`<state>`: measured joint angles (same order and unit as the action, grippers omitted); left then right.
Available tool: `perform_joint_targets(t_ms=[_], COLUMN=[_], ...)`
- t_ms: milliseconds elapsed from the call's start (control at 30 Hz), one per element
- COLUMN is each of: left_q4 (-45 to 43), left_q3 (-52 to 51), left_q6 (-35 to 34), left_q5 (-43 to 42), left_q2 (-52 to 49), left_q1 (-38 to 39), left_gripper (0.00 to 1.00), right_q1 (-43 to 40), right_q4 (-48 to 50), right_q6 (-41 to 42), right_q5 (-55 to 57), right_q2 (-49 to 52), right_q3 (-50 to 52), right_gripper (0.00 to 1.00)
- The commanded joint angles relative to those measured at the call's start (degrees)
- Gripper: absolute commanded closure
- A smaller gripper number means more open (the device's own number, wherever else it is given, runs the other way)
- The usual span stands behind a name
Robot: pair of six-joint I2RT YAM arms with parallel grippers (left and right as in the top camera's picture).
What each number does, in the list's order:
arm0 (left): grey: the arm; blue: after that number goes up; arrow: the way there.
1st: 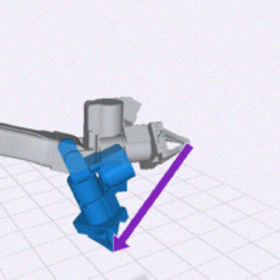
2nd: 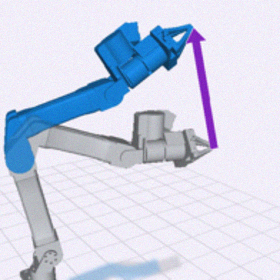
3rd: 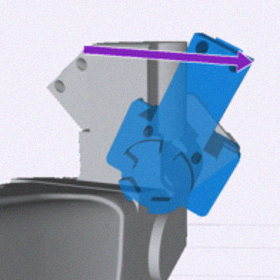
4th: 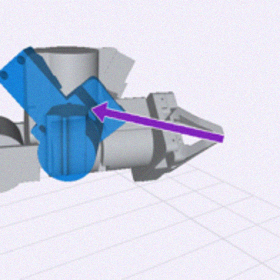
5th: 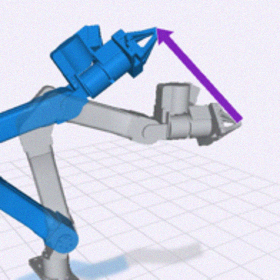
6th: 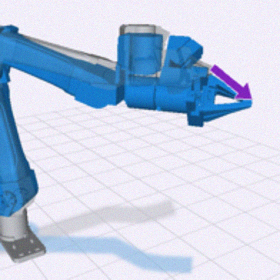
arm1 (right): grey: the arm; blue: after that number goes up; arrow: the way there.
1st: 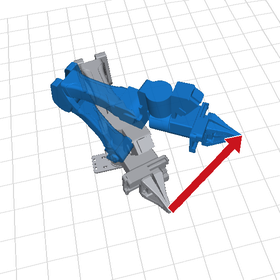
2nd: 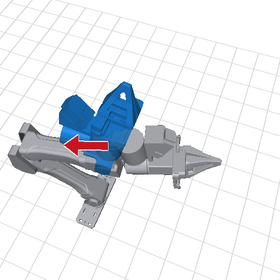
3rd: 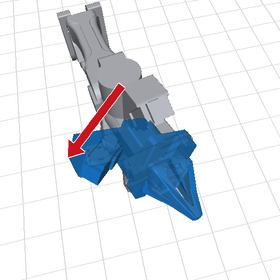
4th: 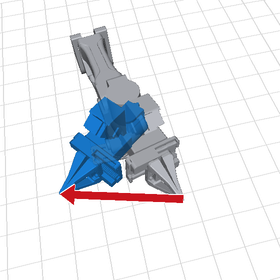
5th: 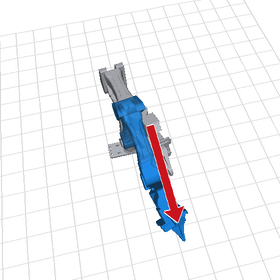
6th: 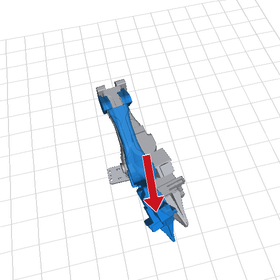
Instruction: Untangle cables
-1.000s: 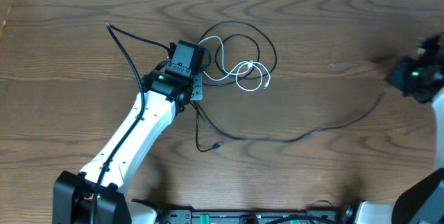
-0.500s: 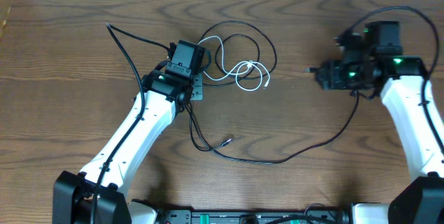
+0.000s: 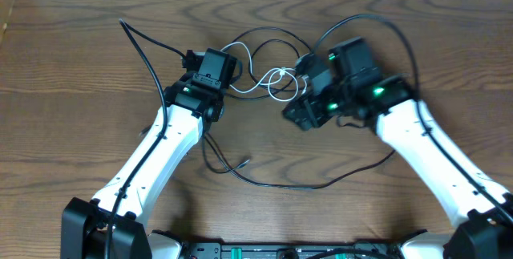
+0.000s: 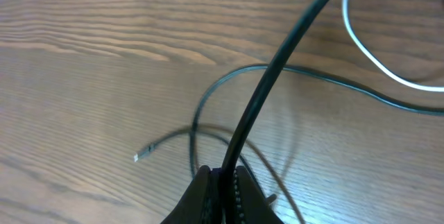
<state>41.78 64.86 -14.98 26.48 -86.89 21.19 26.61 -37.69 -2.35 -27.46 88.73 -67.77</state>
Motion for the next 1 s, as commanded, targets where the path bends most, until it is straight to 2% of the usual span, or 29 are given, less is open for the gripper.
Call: perform_joint_targets(t_ms=[0,233,567,733,967], left_q4=[-0.6,-3.5,-10.1,-11.3,-11.2], left_q3=[1.5,1.5,1.5,1.5,1.5], left_q6=[-0.2,-0.4,-0.4,-0.4,-1.9], left_q5=[4.2,4.2,4.2,4.0,4.0], left_q2=[1.0,1.0,1.0,1.0,1.0], left_q1=[-0.3,-0.7,-7.0,-8.8,-8.7], left_gripper=[0.93,0.93,0.93,0.93,0.92], right_q1=[4.4,11.9,19.3,23.0,28.0], right_q4=[3.3,6.8,8.7,9.4,14.1], right_q6=[-0.7,-0.8,-1.2,-0.5,4.7], right_q5=[-1.0,-1.0,1.3,6.1,16.7], right_q2=[3.0,9.2,14.5,14.5,14.8], right_q3=[3.1,4.9,4.9,4.9,4.9], right_gripper=[0.26,0.23,0.23,0.22,0.21])
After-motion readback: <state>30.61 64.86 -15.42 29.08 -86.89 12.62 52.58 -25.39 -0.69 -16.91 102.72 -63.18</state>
